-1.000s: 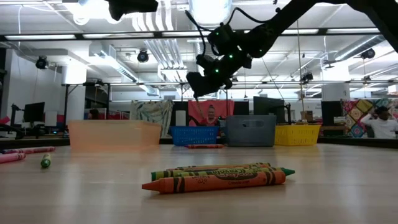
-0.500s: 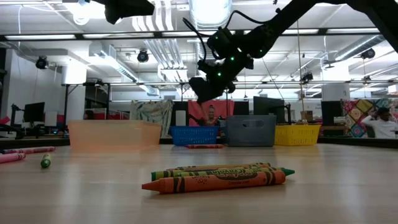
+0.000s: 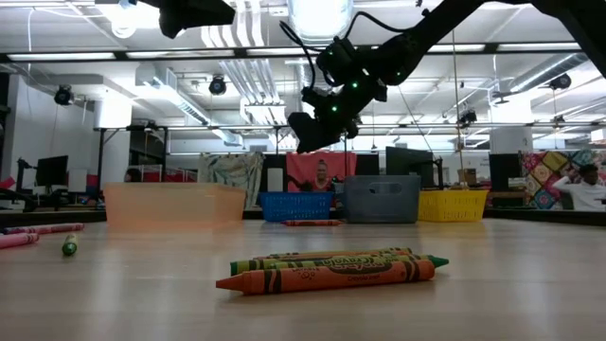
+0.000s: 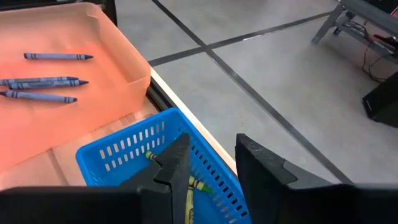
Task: Sort crayons
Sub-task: Put the orange crayon into the yellow bin
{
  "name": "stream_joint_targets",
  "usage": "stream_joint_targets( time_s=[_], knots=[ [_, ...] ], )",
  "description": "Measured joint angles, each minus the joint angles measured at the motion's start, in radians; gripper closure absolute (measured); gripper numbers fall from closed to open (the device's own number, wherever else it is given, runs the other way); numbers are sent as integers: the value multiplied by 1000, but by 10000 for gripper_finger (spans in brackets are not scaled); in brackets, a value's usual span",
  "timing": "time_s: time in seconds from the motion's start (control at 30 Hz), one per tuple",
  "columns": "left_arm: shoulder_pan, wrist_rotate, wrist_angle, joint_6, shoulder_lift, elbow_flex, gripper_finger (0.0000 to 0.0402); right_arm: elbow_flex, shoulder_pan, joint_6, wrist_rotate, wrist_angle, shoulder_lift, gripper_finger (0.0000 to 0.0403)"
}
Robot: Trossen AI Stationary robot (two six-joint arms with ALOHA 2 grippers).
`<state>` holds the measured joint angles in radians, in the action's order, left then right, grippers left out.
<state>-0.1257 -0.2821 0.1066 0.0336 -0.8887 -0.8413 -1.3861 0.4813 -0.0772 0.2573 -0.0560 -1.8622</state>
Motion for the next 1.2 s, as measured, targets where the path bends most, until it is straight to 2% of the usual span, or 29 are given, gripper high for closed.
stream_joint_targets(
  time_s=[0.5, 0.8, 1.2],
  knots=[
    [0, 1, 5, -10, -11, 0, 318, 1, -52, -2, -4, 116, 111, 299],
    [0, 1, 9, -14, -51, 0, 318, 1, -128, 38, -6, 318, 239, 312],
    [0, 4, 40, -48, -75, 0, 318, 11, -290, 127, -6, 574, 392, 324]
  ],
)
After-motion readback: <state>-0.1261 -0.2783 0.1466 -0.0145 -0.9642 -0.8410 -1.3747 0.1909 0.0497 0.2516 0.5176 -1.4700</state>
